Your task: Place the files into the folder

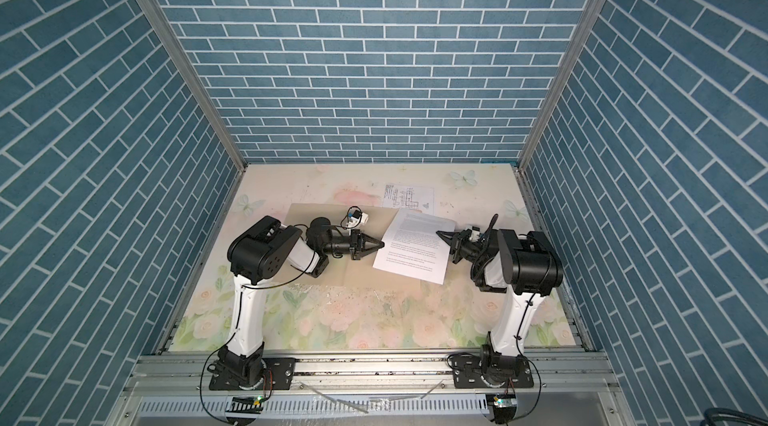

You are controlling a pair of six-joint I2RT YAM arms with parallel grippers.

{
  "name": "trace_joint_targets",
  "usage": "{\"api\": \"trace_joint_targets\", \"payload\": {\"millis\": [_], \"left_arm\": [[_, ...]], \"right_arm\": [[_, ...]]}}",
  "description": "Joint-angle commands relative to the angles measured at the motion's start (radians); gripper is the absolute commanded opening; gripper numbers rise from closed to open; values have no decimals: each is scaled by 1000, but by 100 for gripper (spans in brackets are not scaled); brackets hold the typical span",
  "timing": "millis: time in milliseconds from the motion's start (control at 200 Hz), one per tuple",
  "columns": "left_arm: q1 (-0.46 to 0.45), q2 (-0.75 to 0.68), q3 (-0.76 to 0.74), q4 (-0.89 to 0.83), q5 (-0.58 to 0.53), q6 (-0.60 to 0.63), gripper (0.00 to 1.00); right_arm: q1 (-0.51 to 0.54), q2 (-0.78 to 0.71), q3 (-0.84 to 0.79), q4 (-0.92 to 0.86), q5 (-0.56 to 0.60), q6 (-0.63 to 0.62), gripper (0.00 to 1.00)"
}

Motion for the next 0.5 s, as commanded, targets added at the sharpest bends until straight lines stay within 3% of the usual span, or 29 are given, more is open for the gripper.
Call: {"api": "trace_joint_targets", "payload": {"millis": [0,215,375,495], "left_arm": [[19,-8,9,23,-12,-12,8],[26,-17,10,14,-25,-31,16],[27,-80,18,12,-60,-72,36],[34,-161,34,-120,-60,-19,54]], "right_arm": [[4,-39,17,-47,-15,-60,2],[3,-101,33,-206,-13,-158,0],[5,-158,68,-365,0,-261,0],[17,-233,136,-652,41,-443,0]]}}
